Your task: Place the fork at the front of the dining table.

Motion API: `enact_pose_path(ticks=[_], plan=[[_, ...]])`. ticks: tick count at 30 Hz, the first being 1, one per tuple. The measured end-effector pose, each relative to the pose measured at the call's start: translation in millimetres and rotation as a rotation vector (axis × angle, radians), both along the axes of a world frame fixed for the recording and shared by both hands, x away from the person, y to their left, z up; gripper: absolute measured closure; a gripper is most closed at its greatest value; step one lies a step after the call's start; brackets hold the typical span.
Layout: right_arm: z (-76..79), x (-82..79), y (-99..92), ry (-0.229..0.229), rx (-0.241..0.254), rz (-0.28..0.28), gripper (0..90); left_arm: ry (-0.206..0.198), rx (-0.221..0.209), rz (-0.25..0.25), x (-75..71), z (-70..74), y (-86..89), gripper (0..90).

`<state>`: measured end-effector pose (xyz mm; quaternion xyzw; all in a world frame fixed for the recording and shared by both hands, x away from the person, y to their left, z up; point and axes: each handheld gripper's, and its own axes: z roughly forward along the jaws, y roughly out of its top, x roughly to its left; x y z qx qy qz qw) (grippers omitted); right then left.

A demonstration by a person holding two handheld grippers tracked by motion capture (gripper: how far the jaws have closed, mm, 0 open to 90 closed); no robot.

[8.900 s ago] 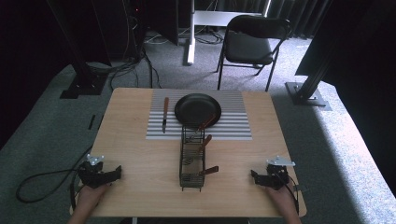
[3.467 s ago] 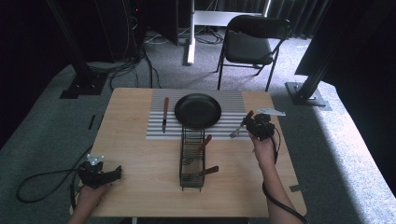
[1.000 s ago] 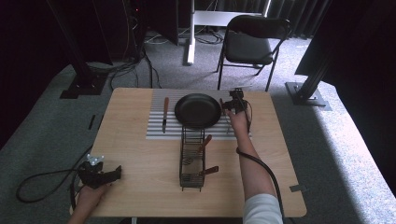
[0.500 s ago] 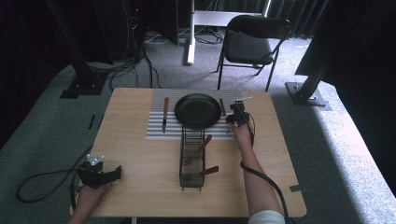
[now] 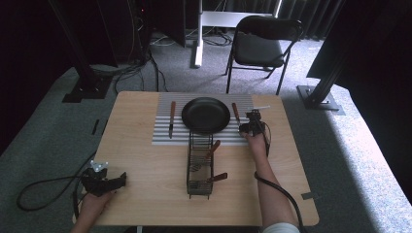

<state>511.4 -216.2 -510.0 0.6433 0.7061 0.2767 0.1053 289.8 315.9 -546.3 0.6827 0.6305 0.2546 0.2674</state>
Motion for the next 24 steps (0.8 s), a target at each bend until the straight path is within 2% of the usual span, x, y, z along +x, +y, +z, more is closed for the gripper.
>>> enact_pose_path(ticks=[2, 5, 9, 16, 21, 24], plan=[[0.8, -5.8, -1.8, 0.001, 0.026, 0.008, 53.2, 0.000, 0.000, 0.000, 0.0, 0.0, 0.0, 0.8], [-0.6, -14.6, -3.5, 0.007, 0.038, 0.036, 49.6, 0.000, 0.000, 0.000, 0.0, 0.0, 0.0, 0.8], [-6.0, -23.6, -4.8, 0.018, 0.039, 0.048, 48.7, 0.000, 0.000, 0.000, 0.0, 0.0, 0.0, 0.8], [-11.4, -31.5, 1.2, 0.002, 0.092, 0.079, 48.5, 0.000, 0.000, 0.000, 0.0, 0.0, 0.0, 0.8], [-11.1, -34.6, 6.6, -0.013, 0.088, 0.127, 49.8, 0.000, 0.000, 0.000, 0.0, 0.0, 0.0, 0.8], [-10.7, -36.9, 6.4, -0.029, 0.077, 0.130, 40.7, 0.000, 0.000, 0.000, 0.0, 0.0, 0.0, 0.8]])
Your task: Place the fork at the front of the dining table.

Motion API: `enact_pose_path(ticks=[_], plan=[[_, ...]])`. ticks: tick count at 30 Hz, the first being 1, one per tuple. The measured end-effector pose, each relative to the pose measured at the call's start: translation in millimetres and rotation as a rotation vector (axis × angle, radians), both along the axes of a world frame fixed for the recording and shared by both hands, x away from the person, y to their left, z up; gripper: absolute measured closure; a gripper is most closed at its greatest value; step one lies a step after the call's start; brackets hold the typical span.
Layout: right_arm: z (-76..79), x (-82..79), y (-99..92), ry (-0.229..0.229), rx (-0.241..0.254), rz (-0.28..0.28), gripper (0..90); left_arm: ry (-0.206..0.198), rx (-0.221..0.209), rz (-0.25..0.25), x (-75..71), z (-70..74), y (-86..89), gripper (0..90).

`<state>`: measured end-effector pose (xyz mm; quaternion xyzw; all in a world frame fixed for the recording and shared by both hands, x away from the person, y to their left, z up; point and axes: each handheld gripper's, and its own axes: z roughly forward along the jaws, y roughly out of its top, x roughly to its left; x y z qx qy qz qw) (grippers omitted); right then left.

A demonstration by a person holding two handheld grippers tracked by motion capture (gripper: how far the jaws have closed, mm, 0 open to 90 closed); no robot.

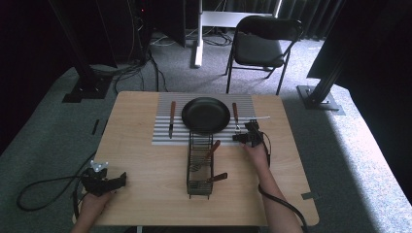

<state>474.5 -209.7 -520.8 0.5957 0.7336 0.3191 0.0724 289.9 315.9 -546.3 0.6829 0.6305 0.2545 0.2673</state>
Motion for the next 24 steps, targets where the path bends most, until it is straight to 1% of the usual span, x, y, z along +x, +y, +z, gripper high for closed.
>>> enact_pose_path(ticks=[2, 3, 5, 7, 8, 9, 10, 14, 17, 19, 21, 22, 24], plan=[[-0.3, -2.1, -0.9, -0.021, -0.019, -0.016, 33.0, 0.000, 0.000, 0.000, 0.0, 0.0, 0.0, 0.8], [-0.5, -3.5, -1.2, -0.039, -0.025, -0.024, 27.7, 0.000, 0.000, 0.000, 0.0, 0.0, 0.0, 0.8], [-1.1, -7.3, -1.6, -0.067, -0.044, -0.005, 19.7, 0.001, 0.000, 0.000, 0.0, 0.1, 0.0, 0.8], [-1.3, -11.5, -2.6, -0.097, -0.043, 0.015, 19.8, 0.000, 0.000, 0.000, 0.0, 0.0, 0.0, 0.8], [-1.3, -14.0, -3.4, -0.114, -0.030, 0.022, 18.4, 0.000, 0.000, 0.000, 0.0, 0.0, 0.0, 0.8], [-1.6, -16.4, -3.5, -0.135, -0.017, 0.022, 15.0, 0.000, 0.000, 0.000, 0.0, 0.0, 0.0, 0.8], [-2.0, -18.0, -3.7, -0.147, -0.012, 0.030, 13.6, 0.001, 0.000, 0.000, 0.0, 0.1, 0.0, 0.8], [-0.8, -26.6, -3.7, -0.166, -0.022, 0.050, 13.6, 0.000, 0.000, 0.000, 0.0, 0.0, 0.0, 0.8], [0.5, -34.5, -6.1, -0.194, -0.010, 0.033, 13.4, 0.001, 0.000, 0.000, 0.0, 0.1, 0.0, 0.8], [0.9, -39.5, -7.9, -0.201, 0.001, 0.023, 13.2, 0.001, 0.000, 0.000, 0.0, 0.1, 0.0, 0.8], [0.5, -43.8, -9.0, -0.211, -0.012, 0.016, 13.1, 0.000, 0.000, 0.000, 0.0, 0.0, 0.0, 0.8], [-0.3, -46.6, -9.9, -0.212, -0.011, 0.023, 13.0, 0.000, 0.000, 0.000, 0.0, 0.0, 0.0, 0.8], [-1.8, -51.4, -11.1, -0.214, -0.023, 0.029, 12.8, 0.001, 0.000, 0.000, 0.0, 0.1, 0.0, 0.8]])
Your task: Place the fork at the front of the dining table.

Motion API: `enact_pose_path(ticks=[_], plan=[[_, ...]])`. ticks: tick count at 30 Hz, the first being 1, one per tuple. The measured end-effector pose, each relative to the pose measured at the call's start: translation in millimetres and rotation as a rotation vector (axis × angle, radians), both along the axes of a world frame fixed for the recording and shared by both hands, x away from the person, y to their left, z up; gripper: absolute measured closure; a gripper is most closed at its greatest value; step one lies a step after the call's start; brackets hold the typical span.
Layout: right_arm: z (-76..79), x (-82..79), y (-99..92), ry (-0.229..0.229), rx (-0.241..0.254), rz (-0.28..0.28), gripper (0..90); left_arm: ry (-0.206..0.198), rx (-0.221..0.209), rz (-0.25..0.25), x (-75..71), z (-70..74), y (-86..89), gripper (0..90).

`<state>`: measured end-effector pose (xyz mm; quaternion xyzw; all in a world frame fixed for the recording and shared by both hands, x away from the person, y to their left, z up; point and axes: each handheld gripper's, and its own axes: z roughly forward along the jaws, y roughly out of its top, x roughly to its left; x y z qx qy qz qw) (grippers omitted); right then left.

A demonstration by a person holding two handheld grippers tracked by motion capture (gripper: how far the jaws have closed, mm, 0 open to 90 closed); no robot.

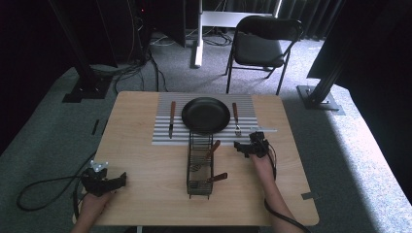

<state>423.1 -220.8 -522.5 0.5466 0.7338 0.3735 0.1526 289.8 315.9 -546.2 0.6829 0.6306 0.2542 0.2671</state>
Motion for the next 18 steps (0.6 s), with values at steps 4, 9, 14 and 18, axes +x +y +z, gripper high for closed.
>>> enact_pose_path(ticks=[4, 9, 14, 18], plan=[[-1.4, -11.5, -5.1, -0.021, 0.003, -0.004, 12.5, 0.000, 0.001, 0.000, 0.0, 0.0, 0.0, 0.8], [-5.0, -25.0, -13.3, -0.033, 0.003, -0.022, 12.5, -0.001, 0.000, 0.000, 0.0, -0.1, 0.0, 0.8], [-8.1, -37.8, -20.3, -0.023, -0.012, -0.028, 12.5, 0.000, 0.000, 0.000, 0.0, 0.0, 0.0, 0.8], [-7.3, -49.7, -29.1, -0.032, -0.020, -0.047, 12.6, -0.001, 0.000, 0.000, 0.0, -0.1, 0.0, 0.8]])
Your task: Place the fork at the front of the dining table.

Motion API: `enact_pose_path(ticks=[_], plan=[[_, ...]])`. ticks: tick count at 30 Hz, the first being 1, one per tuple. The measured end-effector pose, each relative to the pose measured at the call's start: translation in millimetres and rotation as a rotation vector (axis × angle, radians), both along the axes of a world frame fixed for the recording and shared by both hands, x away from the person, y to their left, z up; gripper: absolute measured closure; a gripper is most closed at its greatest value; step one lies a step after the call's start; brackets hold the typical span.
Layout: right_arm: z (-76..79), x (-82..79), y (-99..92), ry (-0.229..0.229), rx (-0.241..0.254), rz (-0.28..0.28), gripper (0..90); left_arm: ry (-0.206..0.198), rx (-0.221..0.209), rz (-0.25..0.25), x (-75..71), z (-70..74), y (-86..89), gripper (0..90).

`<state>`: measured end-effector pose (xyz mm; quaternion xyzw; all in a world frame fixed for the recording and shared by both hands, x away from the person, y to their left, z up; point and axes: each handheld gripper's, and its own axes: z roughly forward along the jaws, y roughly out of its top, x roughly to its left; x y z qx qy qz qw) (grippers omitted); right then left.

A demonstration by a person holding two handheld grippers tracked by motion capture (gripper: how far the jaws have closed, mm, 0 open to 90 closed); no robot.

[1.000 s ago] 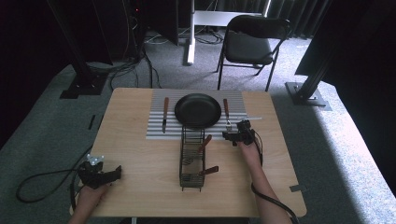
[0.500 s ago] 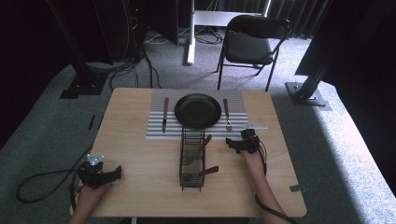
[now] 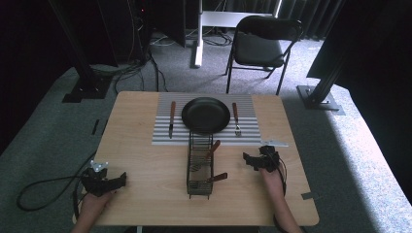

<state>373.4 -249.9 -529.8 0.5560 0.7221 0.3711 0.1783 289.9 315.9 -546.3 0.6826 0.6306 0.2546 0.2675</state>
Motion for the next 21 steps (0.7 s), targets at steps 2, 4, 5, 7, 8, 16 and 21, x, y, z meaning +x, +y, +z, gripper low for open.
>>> enact_pose_path(ticks=[2, 4, 5, 7, 8, 16, 21], plan=[[0.0, -5.1, -4.6, 0.003, 0.002, 0.002, 12.5, 0.000, 0.000, 0.000, 0.0, 0.0, 0.0, 0.8], [-0.5, -10.1, -8.6, 0.009, 0.005, 0.010, 12.5, 0.001, 0.000, 0.000, 0.0, 0.1, 0.1, 0.8], [-1.0, -13.1, -10.3, 0.012, -0.002, 0.009, 12.6, 0.001, 0.000, 0.000, 0.0, 0.1, 0.1, 0.8], [-2.0, -19.4, -13.3, 0.012, -0.019, 0.002, 12.5, 0.001, 0.001, -0.001, 0.0, 0.1, 0.1, 0.8], [-2.7, -22.8, -14.5, 0.009, -0.026, -0.004, 12.5, 0.001, 0.001, -0.001, 0.0, 0.1, 0.1, 0.8], [-5.6, -39.4, -22.9, 0.014, -0.028, -0.007, 12.6, 0.001, 0.000, 0.000, 0.0, 0.1, 0.0, 0.8], [-7.4, -50.6, -28.1, -0.012, -0.062, -0.014, 12.5, -0.001, -0.001, 0.001, 0.1, 0.0, -0.1, 0.8]])
